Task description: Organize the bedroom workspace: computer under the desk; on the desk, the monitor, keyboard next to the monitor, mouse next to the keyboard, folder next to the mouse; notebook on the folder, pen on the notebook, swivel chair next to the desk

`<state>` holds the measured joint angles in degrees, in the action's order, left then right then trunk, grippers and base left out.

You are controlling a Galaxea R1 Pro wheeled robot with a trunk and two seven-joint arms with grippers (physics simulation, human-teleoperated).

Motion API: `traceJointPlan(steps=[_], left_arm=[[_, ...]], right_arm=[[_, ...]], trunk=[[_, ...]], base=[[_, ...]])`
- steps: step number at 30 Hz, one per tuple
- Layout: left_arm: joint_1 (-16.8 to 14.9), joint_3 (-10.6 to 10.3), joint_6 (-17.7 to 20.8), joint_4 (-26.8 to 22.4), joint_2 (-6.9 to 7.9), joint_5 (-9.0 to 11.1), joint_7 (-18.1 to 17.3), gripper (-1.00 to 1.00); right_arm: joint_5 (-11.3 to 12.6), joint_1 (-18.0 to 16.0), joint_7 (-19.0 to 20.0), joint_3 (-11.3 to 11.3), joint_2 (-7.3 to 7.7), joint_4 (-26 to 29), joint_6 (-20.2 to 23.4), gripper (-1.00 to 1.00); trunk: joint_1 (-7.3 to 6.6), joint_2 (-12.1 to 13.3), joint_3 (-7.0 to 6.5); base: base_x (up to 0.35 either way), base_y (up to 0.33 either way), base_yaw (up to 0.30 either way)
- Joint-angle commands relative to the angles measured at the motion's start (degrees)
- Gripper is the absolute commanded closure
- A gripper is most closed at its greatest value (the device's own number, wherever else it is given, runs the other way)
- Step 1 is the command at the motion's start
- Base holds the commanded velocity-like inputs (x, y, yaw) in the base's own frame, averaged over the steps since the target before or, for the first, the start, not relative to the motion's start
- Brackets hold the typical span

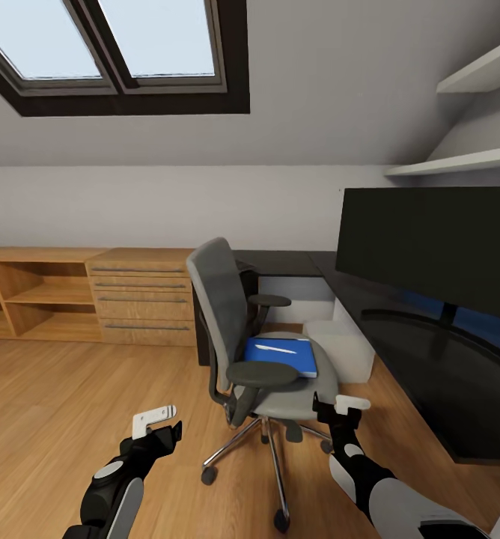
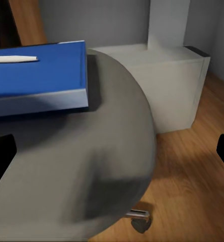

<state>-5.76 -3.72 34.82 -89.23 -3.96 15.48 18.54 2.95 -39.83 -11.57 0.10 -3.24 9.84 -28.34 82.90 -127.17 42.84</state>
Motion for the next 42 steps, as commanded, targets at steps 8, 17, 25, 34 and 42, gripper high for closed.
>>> traceJointPlan(steps=[8,17,25,34,42], left_arm=[[0.0,-0.1,0.2,-0.1,0.01,0.6,0.5,-1.0],[0.0,-0.1,0.2,-0.1,0.01,0.6,0.5,-1.0],[0.0,-0.1,0.2,-0.1,0.01,0.6,0.5,-1.0],[0.0,0.0,0.2,-0.1,0.07,0.6,0.5,-1.0],[0.0,0.0,0.2,-0.1,0.09,0.6,0.5,-1.0]], right_arm=[[0.3,-0.1,-0.1,0.2,-0.09,0.0,-0.1,-1.0],[0.4,-0.1,-0.1,0.0,-0.47,0.1,-0.1,-1.0],[0.4,-0.1,0.0,-0.1,-0.45,0.1,-0.5,-1.0],[2.2,-0.1,0.1,-1.4,0.18,-0.1,-1.7,-1.0],[13.2,-0.1,4.3,-2.4,0.99,-0.1,0.8,-1.0]], trunk=[[-0.01,0.0,0.42],[-0.01,0.0,1.08],[-0.01,0.0,1.23],[-0.01,0.0,1.23],[-0.01,0.0,1.23]], base=[[0.0,0.0,0.0],[0.0,0.0,0.0],[0.0,0.0,0.0],[0.0,0.0,0.0],[0.0,0.0,0.0]])
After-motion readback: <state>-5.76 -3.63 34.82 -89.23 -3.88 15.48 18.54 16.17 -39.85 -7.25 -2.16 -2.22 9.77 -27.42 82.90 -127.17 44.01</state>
